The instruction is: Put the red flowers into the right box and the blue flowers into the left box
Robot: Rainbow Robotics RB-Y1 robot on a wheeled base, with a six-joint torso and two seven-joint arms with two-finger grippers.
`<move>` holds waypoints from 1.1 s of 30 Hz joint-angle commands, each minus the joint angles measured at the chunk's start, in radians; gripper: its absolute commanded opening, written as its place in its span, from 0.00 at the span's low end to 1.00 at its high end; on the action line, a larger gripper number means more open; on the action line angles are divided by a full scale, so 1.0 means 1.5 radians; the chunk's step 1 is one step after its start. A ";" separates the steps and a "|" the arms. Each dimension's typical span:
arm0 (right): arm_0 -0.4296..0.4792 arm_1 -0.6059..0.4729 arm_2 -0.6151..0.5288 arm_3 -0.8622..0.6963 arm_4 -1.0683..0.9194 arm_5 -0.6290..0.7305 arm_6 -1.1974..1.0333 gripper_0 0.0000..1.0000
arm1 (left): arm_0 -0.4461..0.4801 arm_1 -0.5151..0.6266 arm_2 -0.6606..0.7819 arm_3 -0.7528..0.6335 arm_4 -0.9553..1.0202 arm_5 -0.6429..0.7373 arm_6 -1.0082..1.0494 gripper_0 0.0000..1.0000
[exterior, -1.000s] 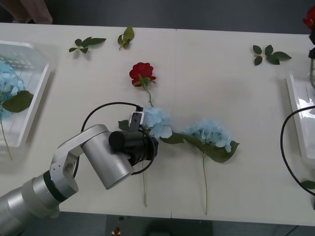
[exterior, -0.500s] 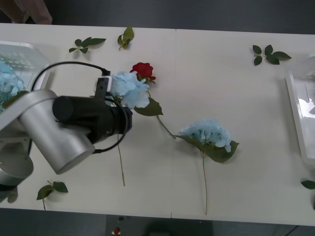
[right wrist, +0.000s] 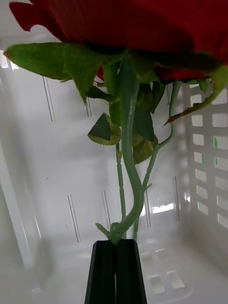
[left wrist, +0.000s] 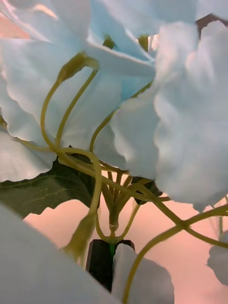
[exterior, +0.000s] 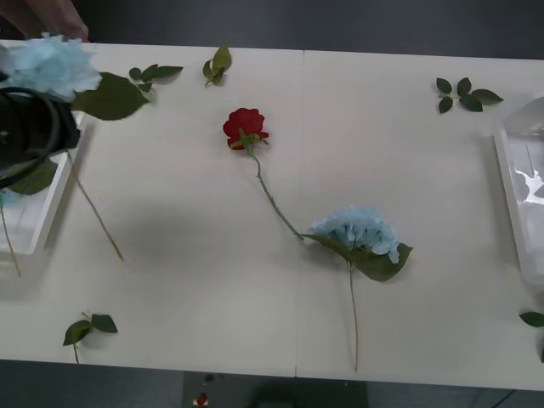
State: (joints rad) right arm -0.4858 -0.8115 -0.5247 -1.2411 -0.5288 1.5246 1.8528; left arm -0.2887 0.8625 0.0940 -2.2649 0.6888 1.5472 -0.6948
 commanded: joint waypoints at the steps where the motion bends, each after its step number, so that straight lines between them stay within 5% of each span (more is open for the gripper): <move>1: 0.030 0.013 0.020 -0.024 -0.029 -0.088 0.024 0.00 | 0.061 0.055 0.077 -0.012 0.015 0.001 -0.029 0.00; 18: 0.090 0.036 0.023 -0.023 -0.036 -0.223 0.046 0.06 | 0.169 0.095 0.246 0.265 0.017 -0.135 -0.272 0.00; 20: 0.089 0.036 0.020 -0.023 -0.040 -0.223 0.052 0.14 | 0.169 0.095 0.248 0.302 0.017 -0.158 -0.286 0.00; 21: 0.090 0.036 0.018 -0.023 -0.043 -0.223 0.055 0.28 | 0.169 0.095 0.248 0.318 0.017 -0.168 -0.294 0.00; 23: 0.090 0.036 0.018 -0.023 -0.051 -0.224 0.063 0.73 | 0.169 0.096 0.236 0.352 0.018 -0.202 -0.299 0.00; 25: 0.090 0.036 0.017 -0.023 -0.057 -0.224 0.069 0.95 | 0.169 0.095 0.217 0.378 0.018 -0.240 -0.299 0.00; 33: 0.090 0.036 0.015 -0.023 -0.078 -0.222 0.083 1.00 | 0.169 0.095 0.153 0.442 0.023 -0.320 -0.299 0.03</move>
State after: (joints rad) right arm -0.3477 -0.7484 -0.4912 -1.2420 -0.6302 1.1928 1.9288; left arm -0.0355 0.9752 0.3281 -1.6096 0.7142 1.0950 -1.1048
